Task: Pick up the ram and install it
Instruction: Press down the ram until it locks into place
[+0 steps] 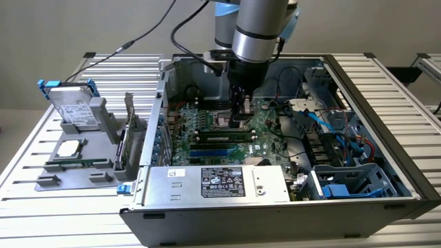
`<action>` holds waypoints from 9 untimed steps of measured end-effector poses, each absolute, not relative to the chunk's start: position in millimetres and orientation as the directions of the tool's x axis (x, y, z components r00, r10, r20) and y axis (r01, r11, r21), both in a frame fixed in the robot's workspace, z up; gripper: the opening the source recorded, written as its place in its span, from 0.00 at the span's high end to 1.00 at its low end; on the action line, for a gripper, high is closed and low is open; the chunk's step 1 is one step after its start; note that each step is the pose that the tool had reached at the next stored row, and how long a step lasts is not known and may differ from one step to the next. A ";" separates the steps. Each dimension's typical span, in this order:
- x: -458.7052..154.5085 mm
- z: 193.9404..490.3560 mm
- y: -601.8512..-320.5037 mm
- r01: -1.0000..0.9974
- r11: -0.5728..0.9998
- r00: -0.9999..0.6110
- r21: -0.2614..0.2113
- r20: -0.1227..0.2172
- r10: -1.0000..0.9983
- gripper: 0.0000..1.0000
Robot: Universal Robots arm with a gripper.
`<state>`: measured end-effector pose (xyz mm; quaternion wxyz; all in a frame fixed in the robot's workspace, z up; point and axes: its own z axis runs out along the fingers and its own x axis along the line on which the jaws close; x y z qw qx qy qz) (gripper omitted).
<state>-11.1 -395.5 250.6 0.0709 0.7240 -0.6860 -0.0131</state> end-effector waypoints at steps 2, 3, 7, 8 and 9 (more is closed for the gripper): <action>-11.8 250.6 -395.7 -0.992 -0.044 0.054 0.121 0.078 -0.995 0.90; -12.0 250.6 -395.8 -0.992 -0.041 0.051 0.121 0.078 -0.996 0.90; -12.9 250.6 -395.9 -0.992 -0.024 0.034 0.121 0.078 -0.996 0.90; -13.0 250.5 -395.9 -0.993 -0.019 0.029 0.121 0.078 -0.997 0.90; -13.1 250.5 -395.9 -0.993 -0.012 0.021 0.121 0.078 -0.997 0.90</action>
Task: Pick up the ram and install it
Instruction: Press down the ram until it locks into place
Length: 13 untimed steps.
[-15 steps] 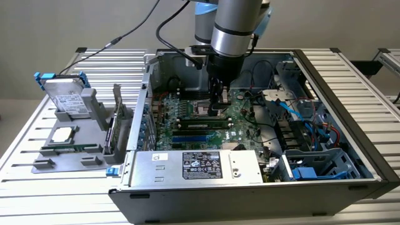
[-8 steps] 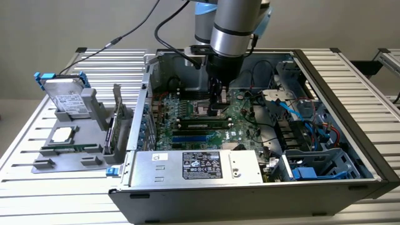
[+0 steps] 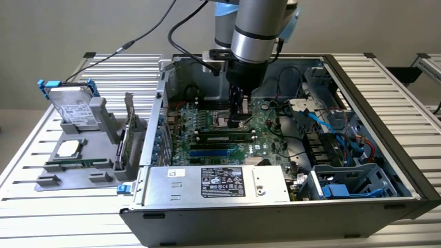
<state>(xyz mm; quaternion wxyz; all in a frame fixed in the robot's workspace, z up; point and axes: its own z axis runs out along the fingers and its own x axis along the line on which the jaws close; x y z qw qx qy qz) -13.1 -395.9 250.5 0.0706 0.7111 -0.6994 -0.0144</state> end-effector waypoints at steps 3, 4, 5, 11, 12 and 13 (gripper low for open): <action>-13.1 250.0 -395.9 -0.993 0.018 -0.009 0.121 0.079 -0.997 0.90; -13.1 249.7 -395.9 -0.992 0.029 -0.020 0.120 0.079 -0.997 0.90; -13.1 249.5 -395.9 -0.992 0.041 -0.031 0.120 0.080 -0.996 0.90; -13.1 247.0 -395.9 -0.987 0.113 -0.104 0.115 0.083 -0.991 0.90; -13.1 246.6 -395.9 -0.986 0.125 -0.116 0.114 0.083 -0.990 0.90; -13.1 246.3 -395.9 -0.984 0.136 -0.127 0.113 0.083 -0.988 0.90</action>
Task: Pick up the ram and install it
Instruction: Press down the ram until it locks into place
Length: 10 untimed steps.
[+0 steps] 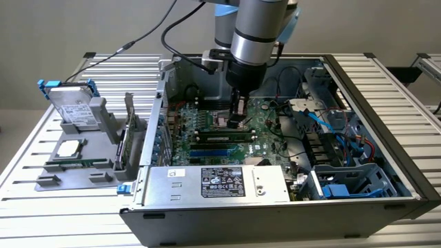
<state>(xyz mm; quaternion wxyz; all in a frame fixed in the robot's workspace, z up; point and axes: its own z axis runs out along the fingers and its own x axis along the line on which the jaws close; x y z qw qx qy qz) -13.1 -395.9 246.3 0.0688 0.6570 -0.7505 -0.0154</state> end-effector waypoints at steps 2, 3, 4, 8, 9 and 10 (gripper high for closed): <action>-13.1 245.6 -395.9 -0.981 0.161 -0.152 0.112 0.083 -0.985 0.90; -13.1 245.3 -395.8 -0.979 0.173 -0.164 0.111 0.083 -0.983 0.90; -13.1 244.9 -395.8 -0.976 0.185 -0.177 0.110 0.083 -0.981 0.90; -13.1 244.3 -395.9 -0.967 0.232 -0.224 0.107 0.082 -0.971 0.90; -13.1 244.2 -395.9 -0.964 0.243 -0.235 0.106 0.082 -0.969 0.90; -13.1 244.1 -395.9 -0.961 0.255 -0.247 0.106 0.082 -0.965 0.90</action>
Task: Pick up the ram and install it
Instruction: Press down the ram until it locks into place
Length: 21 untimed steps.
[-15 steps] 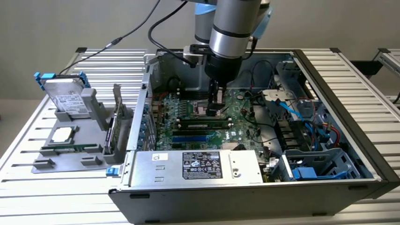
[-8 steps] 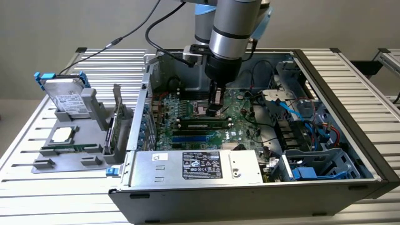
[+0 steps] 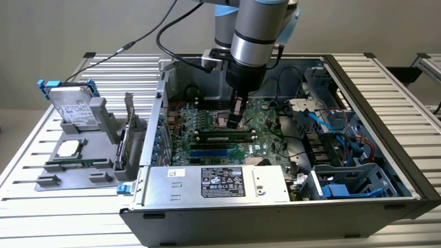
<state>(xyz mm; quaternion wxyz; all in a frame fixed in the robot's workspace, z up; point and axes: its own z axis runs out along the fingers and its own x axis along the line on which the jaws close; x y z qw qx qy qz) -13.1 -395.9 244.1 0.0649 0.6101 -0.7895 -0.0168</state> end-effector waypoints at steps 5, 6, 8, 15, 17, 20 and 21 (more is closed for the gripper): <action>-13.1 243.8 -395.9 -0.945 0.310 -0.303 0.104 0.081 -0.950 0.90; -13.1 243.8 -395.9 -0.942 0.320 -0.313 0.104 0.081 -0.946 0.90; -13.1 243.7 -395.9 -0.934 0.341 -0.334 0.103 0.081 -0.939 0.90; -13.1 243.2 -395.9 -0.904 0.416 -0.410 0.101 0.080 -0.909 0.90; -13.1 243.1 -395.9 -0.893 0.438 -0.432 0.100 0.080 -0.899 0.90; -13.1 242.9 -395.8 -0.878 0.468 -0.461 0.100 0.080 -0.884 0.90; -13.1 242.7 -395.9 -0.873 0.477 -0.471 0.099 0.080 -0.878 0.90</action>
